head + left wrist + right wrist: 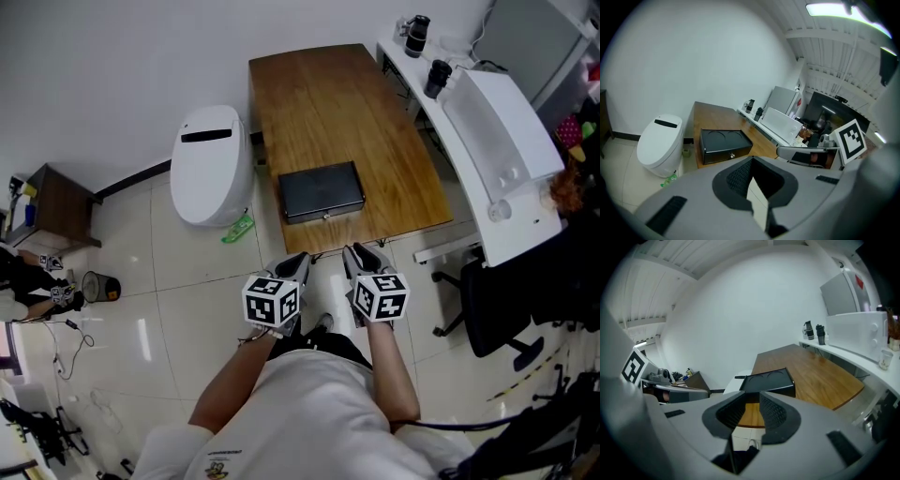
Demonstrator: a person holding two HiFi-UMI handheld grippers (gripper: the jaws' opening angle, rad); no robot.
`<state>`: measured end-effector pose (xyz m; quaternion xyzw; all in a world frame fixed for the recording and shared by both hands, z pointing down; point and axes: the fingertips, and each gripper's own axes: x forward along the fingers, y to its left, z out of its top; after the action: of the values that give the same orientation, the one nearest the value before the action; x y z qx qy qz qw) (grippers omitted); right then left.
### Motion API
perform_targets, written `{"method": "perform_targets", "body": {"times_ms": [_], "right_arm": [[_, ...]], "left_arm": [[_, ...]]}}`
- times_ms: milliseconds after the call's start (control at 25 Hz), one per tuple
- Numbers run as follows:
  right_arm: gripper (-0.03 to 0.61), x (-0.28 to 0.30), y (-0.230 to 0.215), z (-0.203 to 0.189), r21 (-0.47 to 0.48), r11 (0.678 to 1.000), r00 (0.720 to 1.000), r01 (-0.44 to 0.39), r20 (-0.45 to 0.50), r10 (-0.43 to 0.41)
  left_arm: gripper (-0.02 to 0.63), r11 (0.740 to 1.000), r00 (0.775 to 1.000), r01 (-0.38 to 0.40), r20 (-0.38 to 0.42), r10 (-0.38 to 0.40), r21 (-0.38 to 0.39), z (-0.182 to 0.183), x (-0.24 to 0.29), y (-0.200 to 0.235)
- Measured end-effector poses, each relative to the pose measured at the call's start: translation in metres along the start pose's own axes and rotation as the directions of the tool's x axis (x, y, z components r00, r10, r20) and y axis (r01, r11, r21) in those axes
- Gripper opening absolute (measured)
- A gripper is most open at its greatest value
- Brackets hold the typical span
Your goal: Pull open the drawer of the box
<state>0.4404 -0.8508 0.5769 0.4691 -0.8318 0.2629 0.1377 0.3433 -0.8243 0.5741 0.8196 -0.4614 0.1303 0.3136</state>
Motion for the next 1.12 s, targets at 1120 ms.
{"method": "perform_targets", "body": {"times_ms": [1120], "right_arm": [[0.103, 0.121, -0.047, -0.042, -0.082, 0.982, 0.971, 0.17, -0.156, -0.181]], "left_arm": [[0.002, 0.992, 0.979, 0.127, -0.164, -0.121, 0.025, -0.016, 0.097, 0.047]]}}
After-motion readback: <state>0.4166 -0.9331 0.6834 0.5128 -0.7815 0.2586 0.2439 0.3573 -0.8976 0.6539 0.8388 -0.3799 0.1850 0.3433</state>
